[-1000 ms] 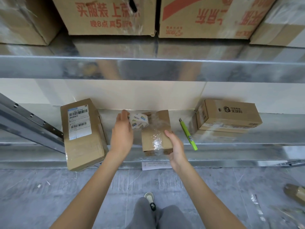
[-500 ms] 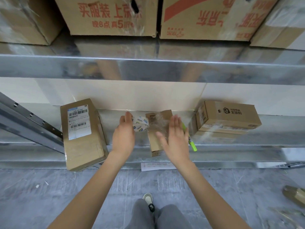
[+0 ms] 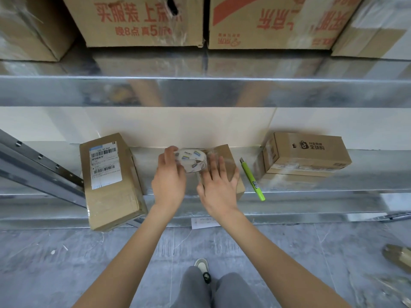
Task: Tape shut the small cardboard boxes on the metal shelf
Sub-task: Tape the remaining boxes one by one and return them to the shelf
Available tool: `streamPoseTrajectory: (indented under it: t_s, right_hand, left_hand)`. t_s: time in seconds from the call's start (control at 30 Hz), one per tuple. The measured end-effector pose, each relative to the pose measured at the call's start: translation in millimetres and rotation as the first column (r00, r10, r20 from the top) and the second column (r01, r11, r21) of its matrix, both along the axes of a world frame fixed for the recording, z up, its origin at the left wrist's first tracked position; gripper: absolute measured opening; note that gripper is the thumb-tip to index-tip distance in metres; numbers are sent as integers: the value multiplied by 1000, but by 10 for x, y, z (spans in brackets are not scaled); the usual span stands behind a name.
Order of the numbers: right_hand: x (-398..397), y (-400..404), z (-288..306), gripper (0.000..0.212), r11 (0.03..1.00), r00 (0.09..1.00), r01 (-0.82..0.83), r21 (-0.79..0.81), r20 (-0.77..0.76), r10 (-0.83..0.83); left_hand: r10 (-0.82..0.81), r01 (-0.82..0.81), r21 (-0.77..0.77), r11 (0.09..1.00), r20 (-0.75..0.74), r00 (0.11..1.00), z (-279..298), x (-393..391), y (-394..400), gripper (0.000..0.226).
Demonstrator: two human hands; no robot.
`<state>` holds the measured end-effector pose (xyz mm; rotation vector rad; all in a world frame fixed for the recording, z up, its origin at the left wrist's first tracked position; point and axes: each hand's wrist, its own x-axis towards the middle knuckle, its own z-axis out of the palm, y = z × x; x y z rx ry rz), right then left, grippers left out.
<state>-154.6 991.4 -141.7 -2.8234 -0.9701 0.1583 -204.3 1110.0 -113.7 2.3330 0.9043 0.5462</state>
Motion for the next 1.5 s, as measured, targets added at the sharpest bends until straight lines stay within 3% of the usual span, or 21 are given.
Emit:
streamPoseTrajectory:
  t_s: [0.03,0.1,0.17,0.37,0.4,0.53,0.57,0.67,0.73,0.9,0.97,1.07,1.13,1.2,1.27,1.33,1.43,1.5]
  right_hand:
    - [6,-1,-4,63,1000,1000,-2,-7,-3,2]
    - [16,-4,-16,63,1000,1000,-1,-20,-6,1]
    - [13,-7,-27,63,1000,1000,7,-23,-1,-7]
    - [14,-4,-27,63,1000,1000,3,-24,-10,-3]
    - [7,-5,-21,63,1000,1000,7,-20,-11,-7]
    - [16,-18,-25,67,999,999,31,-24,-17,-31]
    - [22,-19,-25,70,999,999,44,-32,-27,-45]
    - [40,-26,10,73,995,993,101,-15,-57,-102]
    - [73,-25,65,75,986,983,163,40,-92,-159]
    - [58,-31,349,73,904,966,258,341,-101,-238]
    - [16,-47,428,73,811,955,284,512,-230,-189]
    - [-28,-92,387,70,549,849,427,719,-528,31]
    - [-58,-123,276,69,403,686,605,686,-707,172]
    - [-68,-153,147,63,397,594,697,598,-791,147]
    - [-29,-196,41,53,395,582,725,564,-809,86]
    - [37,-227,18,49,393,589,727,563,-806,64]
    - [118,-227,45,46,383,592,719,579,-800,97]
    - [133,-216,68,46,389,596,716,580,-798,94]
  left_hand:
    - [34,-24,-156,988,60,998,-38,36,-4,32]
    - [143,-61,-472,879,139,980,-104,110,0,24]
    - [241,-94,-637,765,148,959,-139,136,30,26]
    - [322,-151,-702,696,117,940,-318,54,84,25]
    - [361,-161,-756,635,106,927,-365,51,76,24]
    - [515,-126,-967,221,6,857,-501,109,-16,24]
    - [526,-98,-983,152,-3,850,-517,107,-48,21]
    - [512,-37,-996,82,10,859,-606,68,-78,15]
    - [471,10,-998,61,38,881,-633,41,-67,27]
    - [225,182,-982,55,189,956,-323,59,-107,43]
    - [180,268,-959,88,280,943,-172,93,-112,47]
    - [112,286,-878,384,351,930,21,146,-34,34]
    - [-17,265,-801,537,304,952,43,194,-34,30]
    - [-136,224,-723,653,179,974,-17,252,-150,36]
    - [-171,222,-642,734,141,975,-116,309,-311,34]
    - [-150,217,-604,767,159,976,-132,352,-403,28]
    - [-191,261,-515,816,186,964,-92,372,-434,48]
    - [-210,280,-435,856,203,956,-58,360,-425,46]
